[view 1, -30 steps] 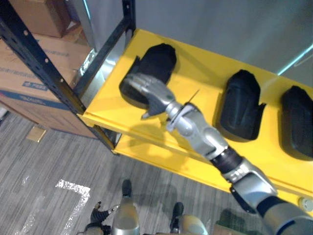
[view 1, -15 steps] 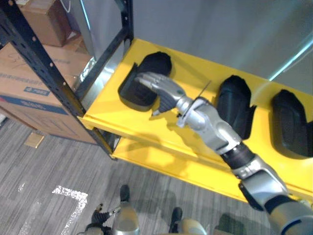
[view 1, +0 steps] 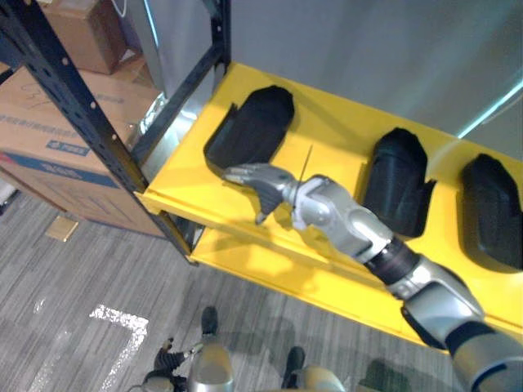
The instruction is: Walk over and take plastic housings, then place them on the shelf
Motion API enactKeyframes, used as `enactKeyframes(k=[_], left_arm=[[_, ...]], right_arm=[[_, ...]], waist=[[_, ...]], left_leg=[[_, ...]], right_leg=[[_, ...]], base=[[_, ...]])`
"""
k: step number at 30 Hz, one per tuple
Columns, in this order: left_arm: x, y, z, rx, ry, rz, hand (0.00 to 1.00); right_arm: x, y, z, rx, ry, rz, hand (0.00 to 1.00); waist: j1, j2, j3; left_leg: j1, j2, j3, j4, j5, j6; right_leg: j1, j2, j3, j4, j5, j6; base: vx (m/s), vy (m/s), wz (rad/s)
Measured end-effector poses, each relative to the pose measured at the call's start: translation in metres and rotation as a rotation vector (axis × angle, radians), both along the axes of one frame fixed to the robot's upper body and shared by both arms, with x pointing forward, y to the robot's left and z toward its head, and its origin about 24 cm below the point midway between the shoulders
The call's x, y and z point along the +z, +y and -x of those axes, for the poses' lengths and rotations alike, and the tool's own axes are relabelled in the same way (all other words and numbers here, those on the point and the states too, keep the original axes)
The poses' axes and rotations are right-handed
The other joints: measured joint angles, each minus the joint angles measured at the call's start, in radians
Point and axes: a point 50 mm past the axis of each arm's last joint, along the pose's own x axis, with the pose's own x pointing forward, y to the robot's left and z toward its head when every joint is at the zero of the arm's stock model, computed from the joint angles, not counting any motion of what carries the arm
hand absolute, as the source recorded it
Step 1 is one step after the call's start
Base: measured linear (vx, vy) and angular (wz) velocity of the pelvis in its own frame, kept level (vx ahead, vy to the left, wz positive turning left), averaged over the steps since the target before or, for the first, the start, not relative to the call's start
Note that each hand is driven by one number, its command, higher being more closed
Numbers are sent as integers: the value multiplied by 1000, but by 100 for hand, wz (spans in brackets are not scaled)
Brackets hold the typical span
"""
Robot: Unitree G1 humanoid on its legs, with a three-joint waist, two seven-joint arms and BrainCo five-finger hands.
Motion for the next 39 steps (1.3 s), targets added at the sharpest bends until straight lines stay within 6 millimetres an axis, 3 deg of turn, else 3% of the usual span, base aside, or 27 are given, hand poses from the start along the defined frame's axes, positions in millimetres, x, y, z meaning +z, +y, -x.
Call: enactKeyframes(k=[19, 23, 30, 39], left_arm=[[2, 0, -4, 4, 11, -1, 0], [2, 1, -3, 5, 21, -5, 0], [1, 2, 0, 7, 35, -6, 0], [-1, 3, 5, -2, 59, -5, 0]], right_arm=[[5, -13, -9, -26, 38, -30, 0], [-1, -14, -7, -8, 115, 47, 0], [-16, -6, 4, 64, 257, 160, 0], [-22, -1, 14, 93, 319, 217, 0]], waist=[[17, -8, -5], [17, -23, -15], [17, -28, -29], [19, -42, -63]], left_leg=[[-15, 0, 1, 0, 1, 1], [-13, 0, 2, 0, 1, 1], [2, 3, 12, 0, 0, 0], [2, 2, 27, -1, 0, 1]], right_leg=[[-15, -1, 0, 3, 0, 0], [-15, 0, 1, 3, 0, 0], [-6, 1, 10, 0, 0, 0], [-17, -3, 21, -1, 0, 0]], base=[[0, 0, 0], [0, 0, 0], [0, 0, -4], [-2, 1, -3]])
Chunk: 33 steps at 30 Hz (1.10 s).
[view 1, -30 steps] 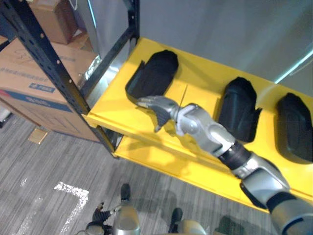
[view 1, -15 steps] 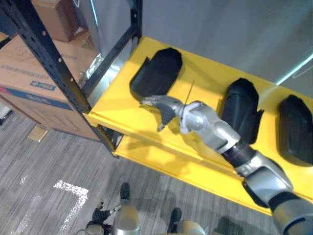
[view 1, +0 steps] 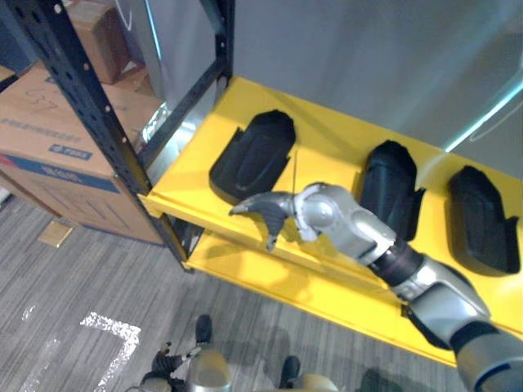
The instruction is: Walk over and take plastic housings, then place them on the shelf
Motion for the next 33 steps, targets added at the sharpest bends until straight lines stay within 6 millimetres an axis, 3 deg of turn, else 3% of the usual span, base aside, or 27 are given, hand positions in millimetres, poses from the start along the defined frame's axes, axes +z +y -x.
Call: enactKeyframes(k=[20, 33], left_arm=[[0, 1, 1, 8, 14, -4, 0], [0, 1, 1, 10, 10, -4, 0]], right_arm=[[-6, -4, 0, 13, -154, 58, 0], [11, -17, -10, -64, -290, 16, 0]], waist=[[1, -5, -4], [1, -5, -4]], left_leg=[[-1, -1, 0, -1, 1, 0], [-1, 0, -1, -1, 1, 0]], right_leg=[[-2, -1, 0, 0, 1, 1], [-1, 0, 0, 0, 1, 2]], base=[[0, 0, 0], [0, 0, 0]])
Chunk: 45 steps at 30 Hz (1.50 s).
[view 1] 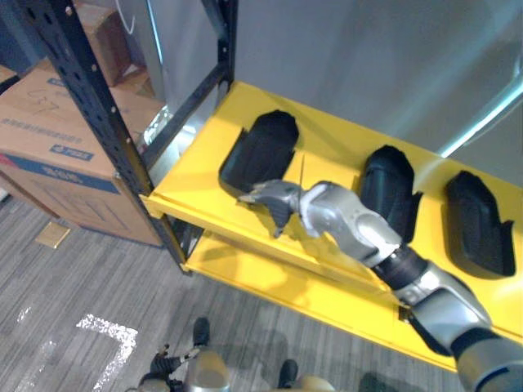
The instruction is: Walk over and take plastic housings, then place them on the shelf
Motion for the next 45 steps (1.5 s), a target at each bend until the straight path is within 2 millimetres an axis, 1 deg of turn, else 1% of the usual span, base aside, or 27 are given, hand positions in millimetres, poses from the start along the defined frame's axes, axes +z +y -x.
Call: enactKeyframes(k=[3, 7, 15, 18, 24, 28, 37, 45], left_arm=[[0, 0, 1, 18, -2, 4, 0], [-1, 0, 2, 25, -2, 6, 0], [-1, 0, 2, 26, -2, 7, 0], [-1, 0, 2, 26, -2, 7, 0], [-1, 0, 2, 26, -1, 8, 0], [-1, 0, 2, 25, -1, 8, 0], [-1, 0, 2, 25, 5, 7, 0], [-1, 1, 2, 29, 9, 6, 0]], right_arm=[[2, -5, -2, -15, -6, 2, 0], [9, -10, -5, -36, -23, -15, 0], [9, -10, -5, -40, -12, -8, 0], [7, -11, -5, -40, 16, 2, 0], [-3, -15, -7, -54, 171, 51, 0], [-7, -17, -6, -75, 234, 87, 0], [-9, -16, -8, -117, 209, 132, 0], [-12, -20, -11, -142, 220, 105, 0]], waist=[[0, 0, 0], [0, 0, 0], [0, 0, 0], [0, 0, 0], [0, 0, 0], [0, 0, 0], [0, 0, 0], [1, 0, 0]], left_leg=[[0, 0, 0, 0, 0, 0], [0, 1, 0, 0, 0, 0], [0, 1, 0, 0, 0, 0], [0, 1, 0, 0, 0, 0], [0, 1, 1, -1, 0, 0], [0, 1, 2, -1, 0, 0], [0, 0, 4, -5, 0, 0], [-1, -2, 5, -6, 1, 1]], right_leg=[[0, 0, 0, 0, 0, 0], [0, 1, 0, 0, 0, 0], [0, 1, 0, 0, 0, 0], [0, 1, 0, -1, 0, 0], [-1, 1, 0, -2, 0, 0], [-1, 1, 1, -3, 0, 0], [-2, 0, 3, -3, -2, -5], [-3, -2, 5, -2, -2, -8]], base=[[0, 0, 0], [0, 0, 0], [0, 0, 0], [0, 0, 0], [0, 0, 0], [0, 0, 0], [0, 0, 0], [0, 0, 0]])
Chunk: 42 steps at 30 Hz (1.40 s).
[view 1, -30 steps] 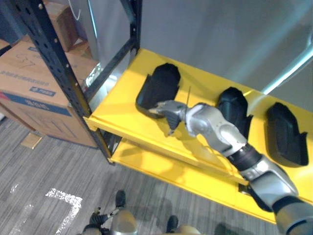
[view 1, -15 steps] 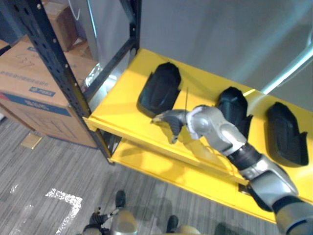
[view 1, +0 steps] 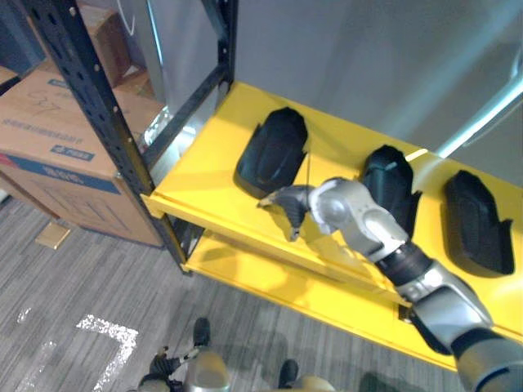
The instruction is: Walk over and take plastic housings, then place them on the shelf
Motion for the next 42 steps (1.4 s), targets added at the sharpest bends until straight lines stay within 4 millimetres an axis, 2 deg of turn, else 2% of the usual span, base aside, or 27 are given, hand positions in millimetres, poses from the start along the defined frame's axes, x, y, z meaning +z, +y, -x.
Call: enactKeyframes(k=[11, 17, 35, 42], left_arm=[[0, 2, 0, 9, 3, -3, 0], [1, 4, -1, 6, -1, -12, 0], [2, 5, -1, 4, -4, -12, 0], [3, 9, -2, 11, -10, -20, 0]], right_arm=[[-3, -3, 0, 13, -20, 4, 0], [-2, -5, 0, 33, -26, 5, 0], [0, -4, 3, 68, -65, 45, 0], [2, -11, 0, 62, -225, 71, 0]], waist=[[1, -11, -5], [2, -25, -2], [1, -30, 1], [1, -46, 11]], left_leg=[[-1, 0, 4, 0, 0, 0], [-2, 0, 17, -1, 0, 1], [-1, 0, 21, -1, 0, 1], [-1, 1, 21, -1, 0, 1]], right_leg=[[-4, -1, 4, -1, 1, 1], [-12, -1, 16, -2, 5, 2], [-12, -2, 18, -4, 6, 4], [-12, -1, 18, -6, 10, 9]], base=[[0, 0, 0], [0, 0, -4], [0, 0, 0], [0, 0, 0]])
